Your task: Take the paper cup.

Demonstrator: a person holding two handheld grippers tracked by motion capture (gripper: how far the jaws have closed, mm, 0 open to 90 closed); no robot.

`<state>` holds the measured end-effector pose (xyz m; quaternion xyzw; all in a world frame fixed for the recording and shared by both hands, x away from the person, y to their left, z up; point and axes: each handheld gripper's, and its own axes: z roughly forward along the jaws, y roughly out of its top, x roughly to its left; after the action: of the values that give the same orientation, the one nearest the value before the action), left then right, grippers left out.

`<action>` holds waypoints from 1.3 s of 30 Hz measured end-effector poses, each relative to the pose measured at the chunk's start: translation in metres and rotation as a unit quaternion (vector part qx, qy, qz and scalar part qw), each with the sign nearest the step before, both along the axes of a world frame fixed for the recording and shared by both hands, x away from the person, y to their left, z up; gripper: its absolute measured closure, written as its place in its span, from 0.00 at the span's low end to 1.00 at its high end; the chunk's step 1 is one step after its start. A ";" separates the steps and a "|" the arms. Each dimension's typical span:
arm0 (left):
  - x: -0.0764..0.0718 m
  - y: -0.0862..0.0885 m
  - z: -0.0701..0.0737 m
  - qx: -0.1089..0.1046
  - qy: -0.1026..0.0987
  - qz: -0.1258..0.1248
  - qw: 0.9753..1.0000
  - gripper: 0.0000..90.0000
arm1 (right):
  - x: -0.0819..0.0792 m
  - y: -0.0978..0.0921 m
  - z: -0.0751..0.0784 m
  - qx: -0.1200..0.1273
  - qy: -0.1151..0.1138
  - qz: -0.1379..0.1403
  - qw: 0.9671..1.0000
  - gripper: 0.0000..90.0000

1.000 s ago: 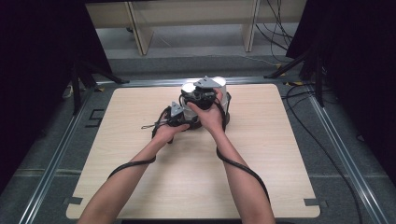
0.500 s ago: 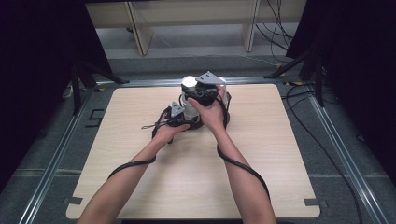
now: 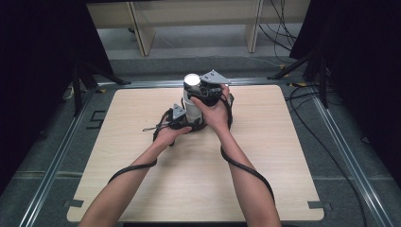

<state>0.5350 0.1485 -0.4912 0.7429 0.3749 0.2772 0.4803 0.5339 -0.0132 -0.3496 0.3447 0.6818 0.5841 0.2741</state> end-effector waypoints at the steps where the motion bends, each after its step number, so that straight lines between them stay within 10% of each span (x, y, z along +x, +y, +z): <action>1: 0.000 0.000 0.000 0.000 0.000 0.000 1.000 0.19 | 0.000 0.000 0.000 0.000 0.000 0.000 1.000 0.39; 39: -0.077 0.028 0.040 -0.010 -0.064 -0.047 0.997 0.00 | -0.048 -0.026 0.000 0.007 -0.015 0.026 1.000 0.39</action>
<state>0.4580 0.1769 -0.4508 0.7357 0.3112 0.2973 0.5230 0.4857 -0.0389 -0.3501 0.3199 0.6826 0.6006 0.2666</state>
